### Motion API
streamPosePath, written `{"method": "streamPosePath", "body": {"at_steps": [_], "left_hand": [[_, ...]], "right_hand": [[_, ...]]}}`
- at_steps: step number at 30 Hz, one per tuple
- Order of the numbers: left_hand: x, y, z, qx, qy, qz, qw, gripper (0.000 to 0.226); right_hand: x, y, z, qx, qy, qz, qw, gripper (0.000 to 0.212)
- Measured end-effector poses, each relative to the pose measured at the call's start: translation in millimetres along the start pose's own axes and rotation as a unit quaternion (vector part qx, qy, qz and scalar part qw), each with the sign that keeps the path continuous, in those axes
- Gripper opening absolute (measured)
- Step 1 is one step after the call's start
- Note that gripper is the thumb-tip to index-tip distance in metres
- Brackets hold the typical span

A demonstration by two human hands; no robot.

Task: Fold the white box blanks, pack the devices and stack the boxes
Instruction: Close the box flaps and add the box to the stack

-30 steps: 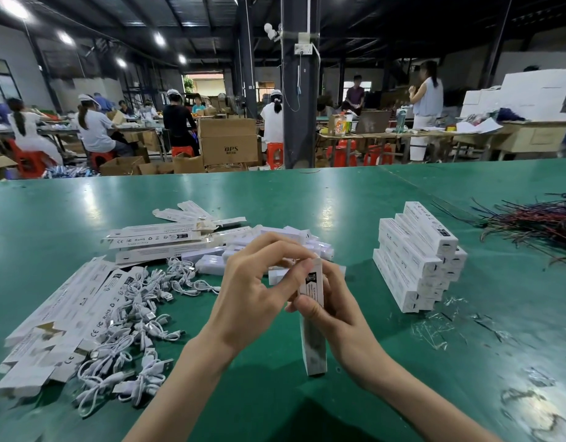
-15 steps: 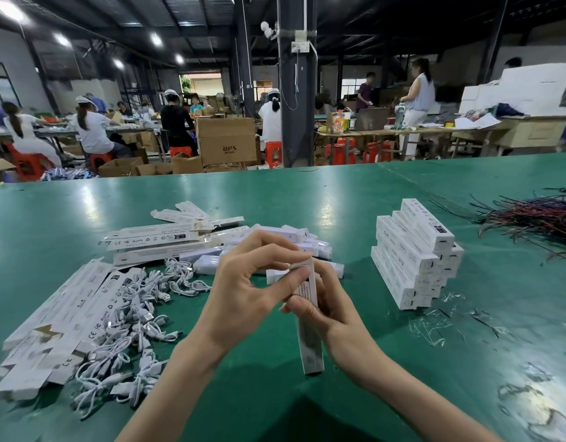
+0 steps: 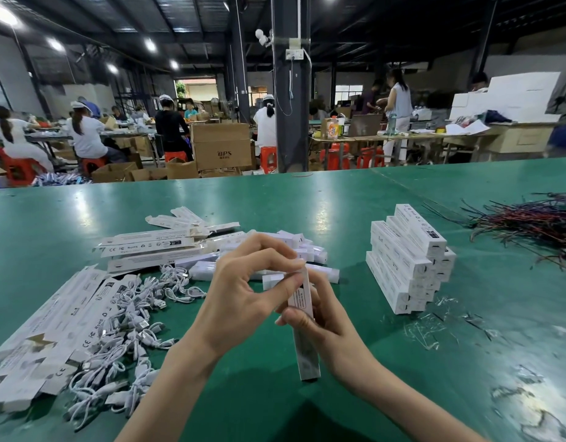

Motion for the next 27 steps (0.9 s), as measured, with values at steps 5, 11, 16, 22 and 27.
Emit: {"method": "streamPosePath", "body": {"at_steps": [5,11,16,22,27], "left_hand": [[15.2,-4.8,-4.6,-0.026,-0.162,-0.098,0.982,0.006],[14.0,-2.8,-7.6,-0.035,-0.162,-0.108,0.980,0.009],[-8.1,1.4,-9.1,-0.010,0.038,0.016,0.999,0.006],[-26.9,-1.4,-5.2,-0.004,0.130,0.117,0.985,0.005],[-27.3,-4.1,-2.9,0.009,0.133,0.124,0.983,0.008]], "right_hand": [[1.1,0.1,2.6,0.012,-0.014,-0.009,1.000,0.034],[-0.2,0.4,2.8,0.012,-0.013,-0.005,1.000,0.034],[-1.5,0.6,2.4,0.013,-0.018,-0.008,1.000,0.034],[-2.9,-0.8,1.9,0.011,-0.009,-0.012,1.000,0.033],[-1.8,-0.6,0.5,0.003,-0.028,-0.018,0.999,0.032]]}}
Point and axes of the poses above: each hand's wrist, its own y-axis towards the middle knuckle, its own z-axis out of the palm, x = y × z, the point moved 8 cm from there along y, towards the middle knuckle, and after that the axes turned 7 degrees about -y, right-handed, at the moved point
